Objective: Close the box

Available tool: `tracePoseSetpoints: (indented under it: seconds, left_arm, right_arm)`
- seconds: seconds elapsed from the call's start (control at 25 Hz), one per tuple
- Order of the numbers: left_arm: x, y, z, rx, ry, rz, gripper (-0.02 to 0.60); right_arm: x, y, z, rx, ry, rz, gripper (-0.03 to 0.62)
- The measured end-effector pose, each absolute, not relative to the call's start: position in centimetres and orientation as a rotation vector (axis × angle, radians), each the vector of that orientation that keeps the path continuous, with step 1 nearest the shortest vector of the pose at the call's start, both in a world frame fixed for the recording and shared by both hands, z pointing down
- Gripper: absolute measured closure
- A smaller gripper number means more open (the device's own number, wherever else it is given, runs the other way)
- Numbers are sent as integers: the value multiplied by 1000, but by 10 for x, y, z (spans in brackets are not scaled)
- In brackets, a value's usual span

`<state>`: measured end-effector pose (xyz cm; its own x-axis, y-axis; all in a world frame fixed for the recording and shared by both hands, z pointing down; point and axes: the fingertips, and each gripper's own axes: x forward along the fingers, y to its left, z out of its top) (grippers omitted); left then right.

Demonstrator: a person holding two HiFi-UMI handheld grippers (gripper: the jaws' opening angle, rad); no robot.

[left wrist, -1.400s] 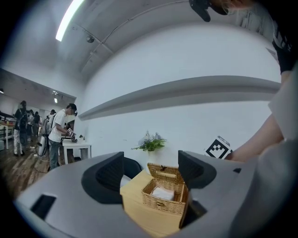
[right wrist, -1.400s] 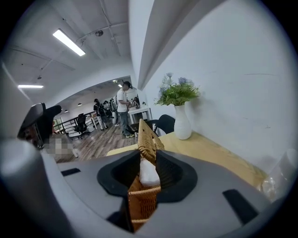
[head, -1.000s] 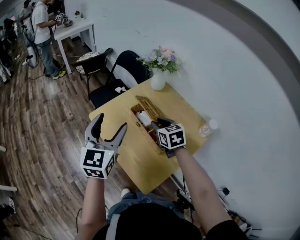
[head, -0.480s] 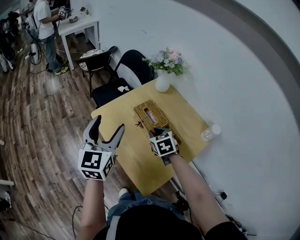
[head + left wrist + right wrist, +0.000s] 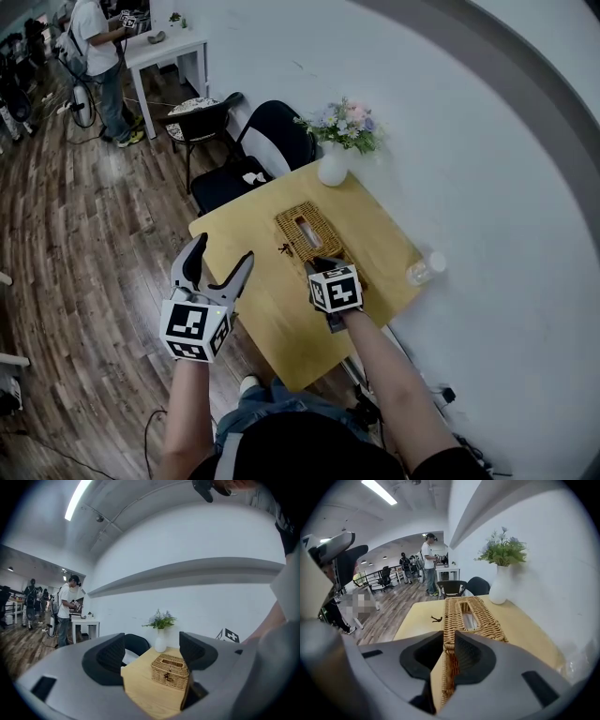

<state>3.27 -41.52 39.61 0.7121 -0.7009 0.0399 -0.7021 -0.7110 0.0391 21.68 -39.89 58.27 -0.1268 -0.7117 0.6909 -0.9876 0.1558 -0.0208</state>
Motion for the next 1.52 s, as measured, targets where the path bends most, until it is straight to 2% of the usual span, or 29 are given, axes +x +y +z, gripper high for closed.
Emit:
tracePoseSetpoints:
  seconds: [0.56,1.12,1.52]
  left_arm:
    - [24,-379,386,2922,-1086,7,213]
    - [10,-336,370,2989,-991,-52,215]
    - [23,-323,353,3006,-952,-112,215]
  right_arm:
    - [221,-366,502,1743,-1940,468,519]
    - [197,-270,410,1980,-1898,202,526]
    - [206,-237,374,2095,-1857,94,525]
